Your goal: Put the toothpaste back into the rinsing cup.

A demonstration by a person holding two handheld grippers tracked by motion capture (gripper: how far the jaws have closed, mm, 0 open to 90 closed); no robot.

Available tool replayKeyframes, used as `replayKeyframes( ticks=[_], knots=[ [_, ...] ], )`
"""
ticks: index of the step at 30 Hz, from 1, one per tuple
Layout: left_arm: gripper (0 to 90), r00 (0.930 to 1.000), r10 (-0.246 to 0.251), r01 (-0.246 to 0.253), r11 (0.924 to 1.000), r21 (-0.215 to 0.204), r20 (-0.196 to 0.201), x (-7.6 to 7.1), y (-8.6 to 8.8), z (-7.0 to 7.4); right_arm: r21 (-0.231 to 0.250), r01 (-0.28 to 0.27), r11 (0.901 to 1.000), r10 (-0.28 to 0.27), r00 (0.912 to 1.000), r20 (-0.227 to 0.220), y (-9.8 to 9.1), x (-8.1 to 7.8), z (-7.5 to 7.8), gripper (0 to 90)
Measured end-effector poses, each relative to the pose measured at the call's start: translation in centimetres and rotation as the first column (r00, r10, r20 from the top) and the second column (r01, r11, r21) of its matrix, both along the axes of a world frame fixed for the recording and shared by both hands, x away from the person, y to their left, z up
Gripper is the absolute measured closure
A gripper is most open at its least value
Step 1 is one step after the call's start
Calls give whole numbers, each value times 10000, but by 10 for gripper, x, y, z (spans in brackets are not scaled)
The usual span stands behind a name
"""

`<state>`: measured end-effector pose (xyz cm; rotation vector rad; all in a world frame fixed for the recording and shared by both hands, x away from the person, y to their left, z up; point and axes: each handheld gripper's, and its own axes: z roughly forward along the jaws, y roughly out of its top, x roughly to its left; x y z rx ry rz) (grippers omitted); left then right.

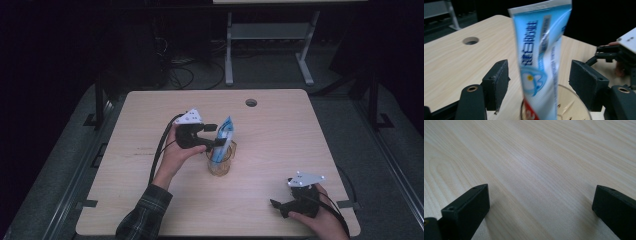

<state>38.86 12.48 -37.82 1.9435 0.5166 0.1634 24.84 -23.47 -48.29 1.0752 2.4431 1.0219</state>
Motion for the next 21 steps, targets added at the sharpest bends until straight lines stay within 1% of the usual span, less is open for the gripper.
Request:
replayKeyframes(
  ticks=[4,5,6,8,12,14,16,19,21],
  knots=[
    [296,9999,97,-97,10000,24,-33,0,5,2,0,-5,10000,5,10000,1,-1,0,0,6],
    [292,9997,204,-202,9996,186,-99,-1,8,3,-7,3,10000,-3,10000,-1,-1,0,0,6],
    [291,9997,204,-202,9996,186,-99,-1,8,3,-7,3,10000,-3,10000,-1,-1,0,0,6],
    [282,9994,349,-345,9988,356,-84,-2,11,4,12,5,10000,-5,10000,-25,-1,0,0,6],
    [271,9981,605,-600,9973,434,-95,-6,23,6,56,9,10000,-9,10000,-44,-1,0,0,6],
    [264,9971,744,-733,9953,637,-150,-8,27,6,43,3,10000,-3,10000,-42,-1,0,0,6],
    [264,9957,926,-917,9926,791,-76,-10,30,6,-7,-21,10000,21,10000,-15,-1,-1,0,6],
    [262,9944,1045,-1031,9910,857,-122,-13,35,6,26,-20,10000,20,10000,-34,-1,-1,0,6],
    [257,9914,1284,-1252,9867,1039,-249,-15,43,5,4,-29,10000,29,10000,-23,-1,0,0,5]
  ],
)
